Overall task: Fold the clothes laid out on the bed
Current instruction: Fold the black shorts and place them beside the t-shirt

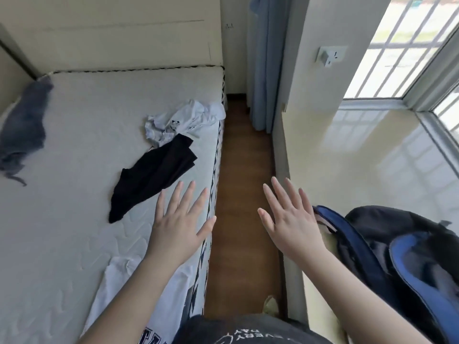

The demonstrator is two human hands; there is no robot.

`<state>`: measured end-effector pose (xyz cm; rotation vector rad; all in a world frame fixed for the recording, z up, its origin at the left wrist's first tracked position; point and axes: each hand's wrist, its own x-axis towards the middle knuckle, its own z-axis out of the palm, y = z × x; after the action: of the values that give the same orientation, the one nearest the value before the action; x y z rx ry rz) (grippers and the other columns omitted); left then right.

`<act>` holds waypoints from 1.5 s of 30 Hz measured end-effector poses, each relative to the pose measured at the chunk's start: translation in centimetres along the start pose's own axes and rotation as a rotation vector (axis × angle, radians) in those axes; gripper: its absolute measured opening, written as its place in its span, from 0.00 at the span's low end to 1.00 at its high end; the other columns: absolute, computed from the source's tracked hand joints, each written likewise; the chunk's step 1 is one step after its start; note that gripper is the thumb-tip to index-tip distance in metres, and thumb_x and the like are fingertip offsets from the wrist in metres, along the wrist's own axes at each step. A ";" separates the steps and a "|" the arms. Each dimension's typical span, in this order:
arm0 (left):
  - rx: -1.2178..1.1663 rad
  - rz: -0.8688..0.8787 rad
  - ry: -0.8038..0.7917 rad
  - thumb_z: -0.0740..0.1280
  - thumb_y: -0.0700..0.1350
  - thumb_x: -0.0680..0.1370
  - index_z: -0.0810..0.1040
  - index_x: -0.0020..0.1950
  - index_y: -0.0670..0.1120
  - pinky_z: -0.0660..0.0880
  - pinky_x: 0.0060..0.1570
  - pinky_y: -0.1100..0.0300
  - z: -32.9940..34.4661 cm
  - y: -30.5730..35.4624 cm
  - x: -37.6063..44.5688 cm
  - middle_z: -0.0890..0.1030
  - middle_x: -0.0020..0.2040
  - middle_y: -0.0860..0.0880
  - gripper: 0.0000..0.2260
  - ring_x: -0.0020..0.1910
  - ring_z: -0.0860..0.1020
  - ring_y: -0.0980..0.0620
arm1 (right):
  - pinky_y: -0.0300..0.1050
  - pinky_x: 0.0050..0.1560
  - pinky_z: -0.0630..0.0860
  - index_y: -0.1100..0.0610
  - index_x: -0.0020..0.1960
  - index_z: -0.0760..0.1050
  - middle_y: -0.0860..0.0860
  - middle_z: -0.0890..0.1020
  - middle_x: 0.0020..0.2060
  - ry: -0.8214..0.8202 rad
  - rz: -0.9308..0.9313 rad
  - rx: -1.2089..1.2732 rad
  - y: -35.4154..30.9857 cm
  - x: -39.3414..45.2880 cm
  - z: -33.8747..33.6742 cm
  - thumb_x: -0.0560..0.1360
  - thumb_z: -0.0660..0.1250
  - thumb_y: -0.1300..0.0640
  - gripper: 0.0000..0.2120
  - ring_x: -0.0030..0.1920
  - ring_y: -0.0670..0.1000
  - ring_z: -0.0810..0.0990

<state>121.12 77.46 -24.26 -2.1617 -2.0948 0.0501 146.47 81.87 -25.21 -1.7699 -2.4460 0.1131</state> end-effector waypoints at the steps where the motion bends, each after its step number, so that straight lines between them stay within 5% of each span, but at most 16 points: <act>1: 0.000 -0.020 0.005 0.47 0.65 0.80 0.61 0.78 0.53 0.49 0.75 0.40 0.1 0.1 0.6 0.64 0.77 0.46 0.29 0.78 0.57 0.45 | 0.52 0.78 0.40 0.48 0.80 0.52 0.47 0.52 0.79 -0.007 -0.026 0.002 0.4 1.2 0.1 0.82 0.44 0.39 0.29 0.79 0.52 0.44; 13: 0.007 -0.275 0.006 0.51 0.64 0.79 0.65 0.77 0.52 0.51 0.75 0.41 2.6 -6.1 6.0 0.65 0.77 0.47 0.29 0.77 0.60 0.45 | 0.56 0.77 0.50 0.51 0.78 0.60 0.50 0.60 0.78 -0.009 -0.276 0.046 -2.9 16.3 1.4 0.81 0.43 0.39 0.30 0.79 0.55 0.52; 20: -0.058 -0.379 0.016 0.52 0.63 0.79 0.67 0.76 0.52 0.55 0.74 0.40 4.6 -11.9 10.6 0.66 0.76 0.46 0.28 0.76 0.61 0.44 | 0.57 0.77 0.51 0.53 0.77 0.63 0.52 0.62 0.77 -0.020 -0.395 0.037 -8.0 24.2 2.0 0.82 0.53 0.43 0.27 0.78 0.56 0.55; 30: -0.068 -0.464 -0.044 0.50 0.63 0.79 0.65 0.77 0.52 0.54 0.74 0.41 6.4 -19.8 15.5 0.65 0.77 0.46 0.29 0.77 0.60 0.44 | 0.56 0.76 0.52 0.52 0.77 0.63 0.52 0.63 0.77 -0.045 -0.506 -0.006 -13.8 34.3 4.1 0.82 0.51 0.42 0.27 0.78 0.57 0.57; 36: -0.080 -0.618 -0.107 0.47 0.64 0.80 0.63 0.78 0.53 0.51 0.75 0.43 8.1 -22.5 18.2 0.63 0.77 0.47 0.30 0.77 0.59 0.45 | 0.57 0.77 0.52 0.53 0.78 0.60 0.52 0.61 0.77 -0.128 -0.659 -0.018 -17.1 42.1 7.0 0.81 0.41 0.40 0.31 0.78 0.57 0.55; 45: -0.048 -0.911 -0.199 0.47 0.64 0.80 0.63 0.78 0.53 0.53 0.75 0.42 10.1 -26.4 24.3 0.65 0.77 0.48 0.29 0.77 0.59 0.45 | 0.58 0.74 0.60 0.56 0.76 0.65 0.55 0.67 0.74 -0.206 -0.963 -0.001 -24.4 55.4 10.4 0.81 0.46 0.43 0.29 0.75 0.59 0.64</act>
<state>94.66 103.08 -29.53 -1.0632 -2.9905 0.1236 104.93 126.97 -29.31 -0.4366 -3.1251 0.1974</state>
